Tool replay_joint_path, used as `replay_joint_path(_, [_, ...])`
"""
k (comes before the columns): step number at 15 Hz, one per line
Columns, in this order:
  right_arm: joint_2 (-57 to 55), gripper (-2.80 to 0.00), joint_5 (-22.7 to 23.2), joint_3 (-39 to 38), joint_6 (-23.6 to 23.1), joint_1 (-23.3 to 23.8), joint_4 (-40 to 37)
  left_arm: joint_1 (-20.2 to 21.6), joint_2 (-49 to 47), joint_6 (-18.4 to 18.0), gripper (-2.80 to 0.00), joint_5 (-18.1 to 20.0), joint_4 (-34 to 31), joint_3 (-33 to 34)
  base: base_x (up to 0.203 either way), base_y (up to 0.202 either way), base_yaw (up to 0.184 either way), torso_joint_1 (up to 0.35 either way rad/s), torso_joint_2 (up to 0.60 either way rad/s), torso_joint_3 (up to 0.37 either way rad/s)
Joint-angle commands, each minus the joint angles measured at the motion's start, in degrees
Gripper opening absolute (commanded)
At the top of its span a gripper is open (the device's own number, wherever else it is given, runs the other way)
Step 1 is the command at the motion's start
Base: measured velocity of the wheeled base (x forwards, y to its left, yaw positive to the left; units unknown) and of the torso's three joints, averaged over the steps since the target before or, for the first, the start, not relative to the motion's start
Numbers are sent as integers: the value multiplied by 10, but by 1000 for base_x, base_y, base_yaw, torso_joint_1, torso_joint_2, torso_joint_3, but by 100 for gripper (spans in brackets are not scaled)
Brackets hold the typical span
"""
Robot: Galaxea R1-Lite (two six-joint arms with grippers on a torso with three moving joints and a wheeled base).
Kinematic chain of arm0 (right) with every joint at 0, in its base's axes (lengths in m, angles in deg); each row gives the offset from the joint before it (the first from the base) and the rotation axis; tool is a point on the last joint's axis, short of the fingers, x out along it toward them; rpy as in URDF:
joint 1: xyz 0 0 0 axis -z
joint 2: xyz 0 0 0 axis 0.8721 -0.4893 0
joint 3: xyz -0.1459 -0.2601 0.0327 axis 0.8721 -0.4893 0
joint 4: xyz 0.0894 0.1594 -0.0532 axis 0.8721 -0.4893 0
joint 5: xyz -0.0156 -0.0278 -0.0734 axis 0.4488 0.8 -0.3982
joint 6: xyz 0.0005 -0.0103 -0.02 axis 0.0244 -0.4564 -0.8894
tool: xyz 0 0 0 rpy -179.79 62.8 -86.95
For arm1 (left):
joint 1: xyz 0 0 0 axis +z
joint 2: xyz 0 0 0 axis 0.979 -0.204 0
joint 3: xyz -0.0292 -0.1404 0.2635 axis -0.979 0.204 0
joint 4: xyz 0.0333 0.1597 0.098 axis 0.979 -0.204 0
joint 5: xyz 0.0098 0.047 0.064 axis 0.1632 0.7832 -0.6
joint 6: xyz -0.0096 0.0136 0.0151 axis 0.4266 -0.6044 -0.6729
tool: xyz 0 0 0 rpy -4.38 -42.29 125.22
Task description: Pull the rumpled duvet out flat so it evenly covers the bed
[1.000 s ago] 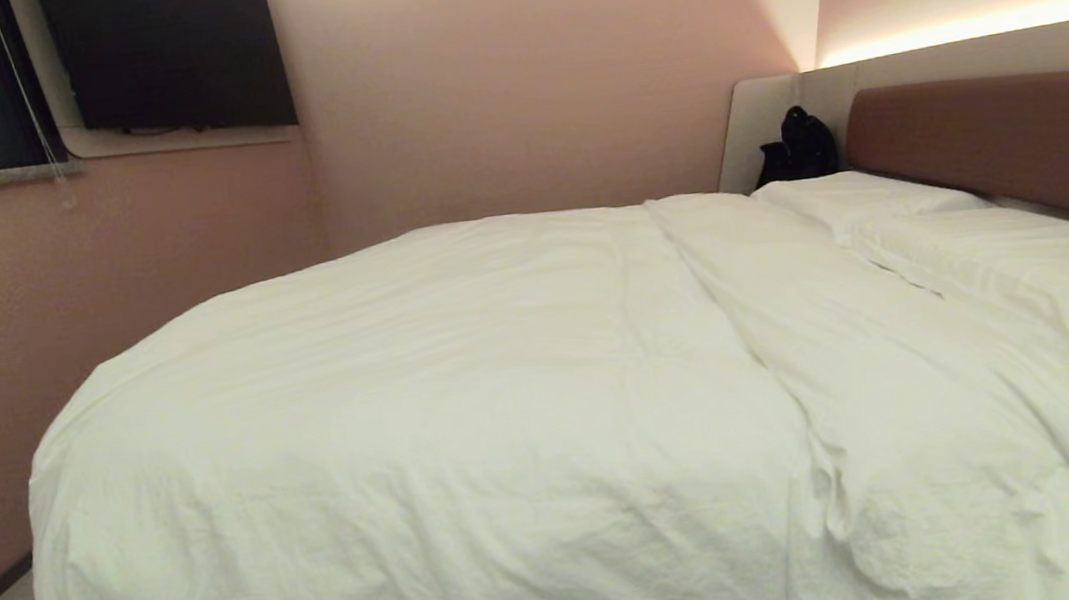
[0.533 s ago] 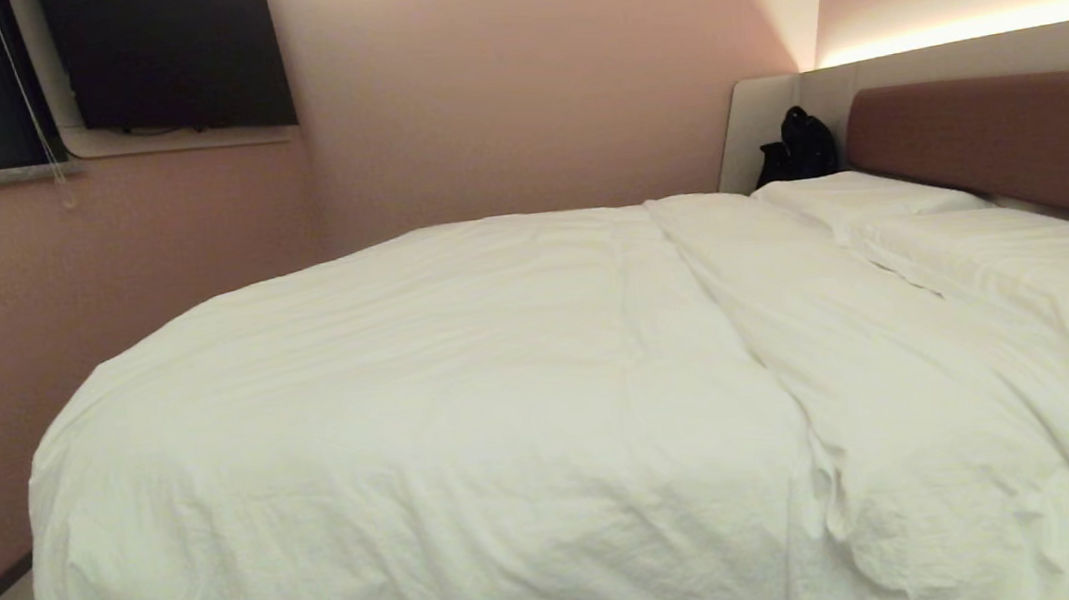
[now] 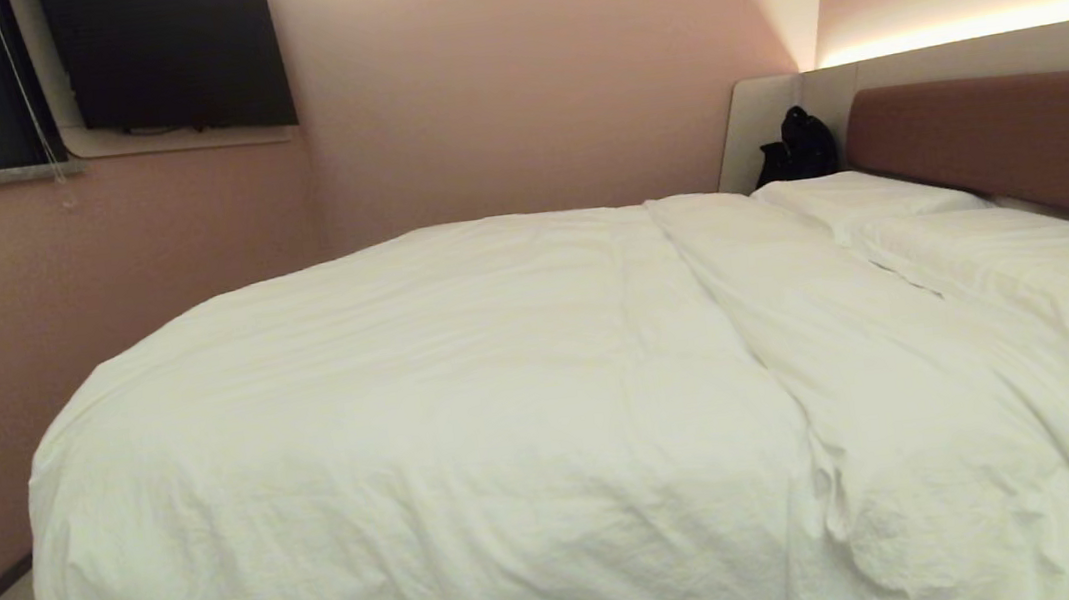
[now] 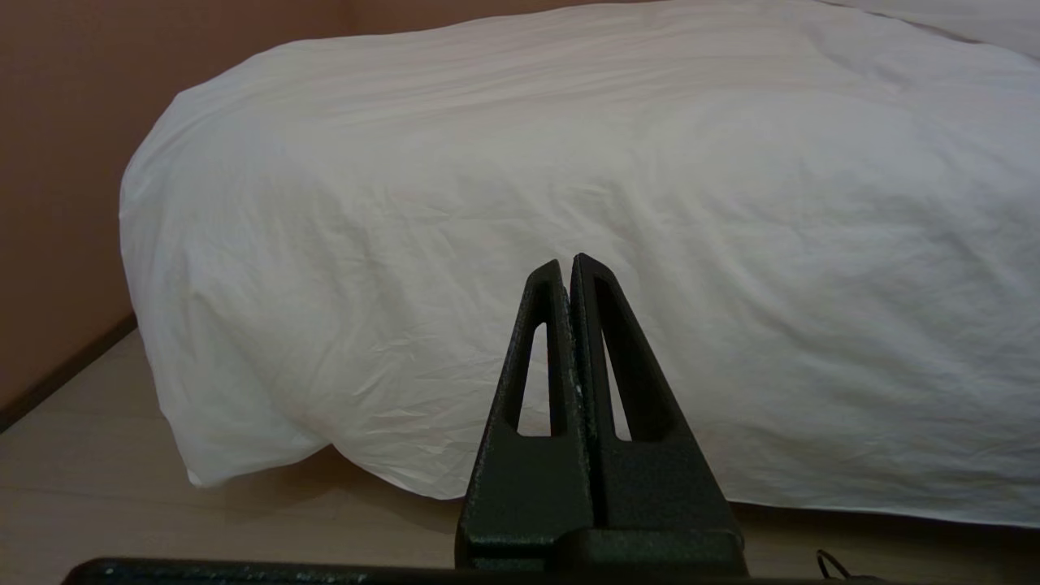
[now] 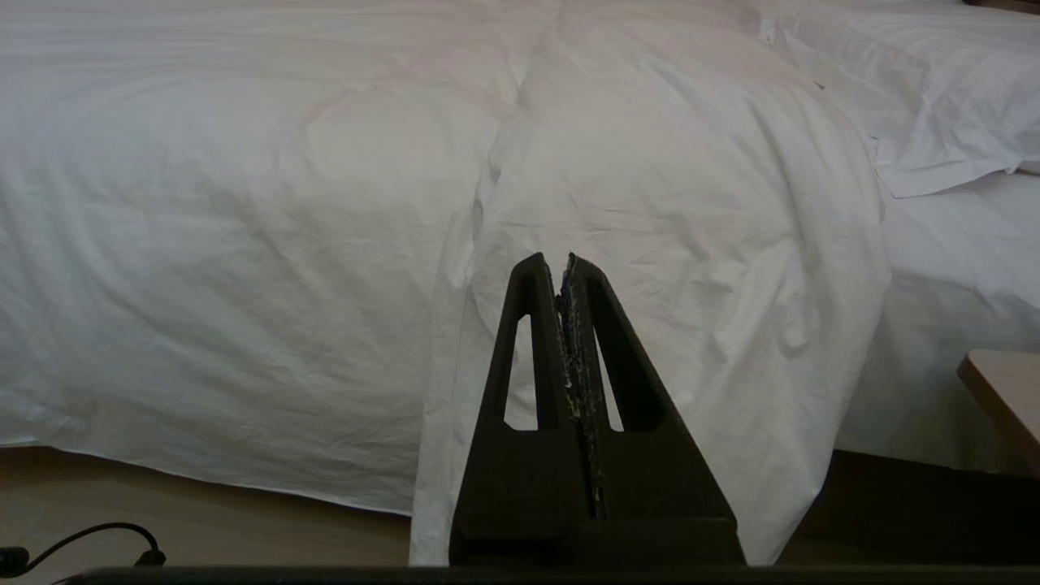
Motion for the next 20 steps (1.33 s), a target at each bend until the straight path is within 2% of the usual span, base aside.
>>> replay_joint_path(1, [0, -280, 0, 0, 0, 0, 0, 0, -1, 0, -280, 0, 0, 0, 0, 0, 0, 0, 0, 0])
replay_joint_path(12, [0, -280, 0, 0, -1, 0, 0, 0, -1, -3, -280, 0, -1, 0, 1, 5, -1, 0, 0, 1])
replay_joint_path(20, [0, -280, 1, 0, 0, 0, 0, 0, -1, -1, -280, 0, -1, 0, 1, 182, -2, 1, 1, 2])
